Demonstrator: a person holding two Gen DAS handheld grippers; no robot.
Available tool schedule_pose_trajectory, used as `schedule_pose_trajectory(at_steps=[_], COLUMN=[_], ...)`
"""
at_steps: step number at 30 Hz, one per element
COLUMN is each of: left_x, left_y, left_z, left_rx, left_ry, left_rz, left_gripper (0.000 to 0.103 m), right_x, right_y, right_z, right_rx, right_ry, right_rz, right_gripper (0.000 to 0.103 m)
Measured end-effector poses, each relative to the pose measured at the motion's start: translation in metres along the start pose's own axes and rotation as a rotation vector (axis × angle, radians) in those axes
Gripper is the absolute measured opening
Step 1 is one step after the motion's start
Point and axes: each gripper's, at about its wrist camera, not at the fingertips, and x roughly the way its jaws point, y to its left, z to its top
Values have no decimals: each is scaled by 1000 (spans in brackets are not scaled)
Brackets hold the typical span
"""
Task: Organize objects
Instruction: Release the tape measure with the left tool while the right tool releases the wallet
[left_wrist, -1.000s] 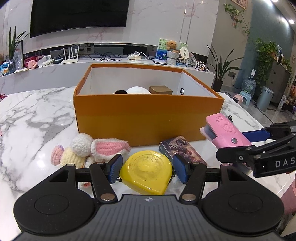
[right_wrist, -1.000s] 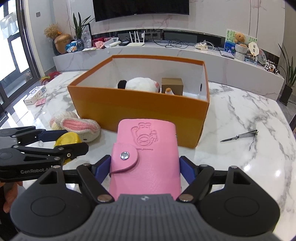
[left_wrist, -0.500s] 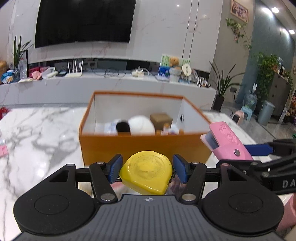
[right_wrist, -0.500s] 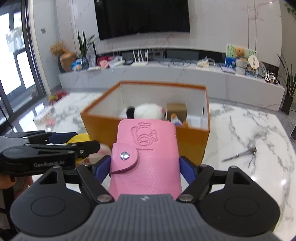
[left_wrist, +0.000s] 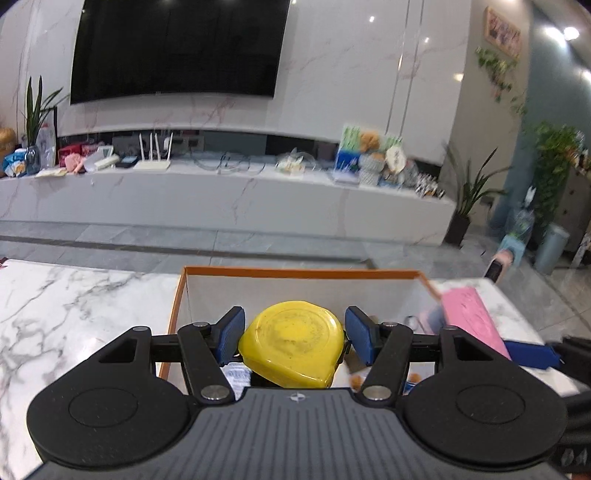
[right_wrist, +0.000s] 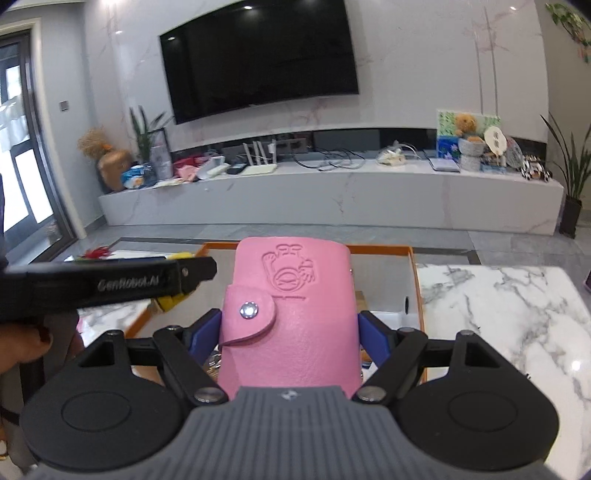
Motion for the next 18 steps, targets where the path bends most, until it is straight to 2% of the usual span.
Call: schedule_pose_trajectory(at_steps=[6,11,18], left_x=[53,69,86], left_y=[4,4,7], left_z=[-3,-8,-9], left_rx=[19,32,32], left_ry=[141,224,345], left_rz=[14,37,28], left_gripper=[70,70,70], right_x=[47,72,87], right_y=[-11,-11,-5], right_z=[-4,-12,-16], right_rx=[-7,-26,-90], right_ry=[86,146,189], right_rz=[-38,-55,-114], right_gripper=[80,80,80])
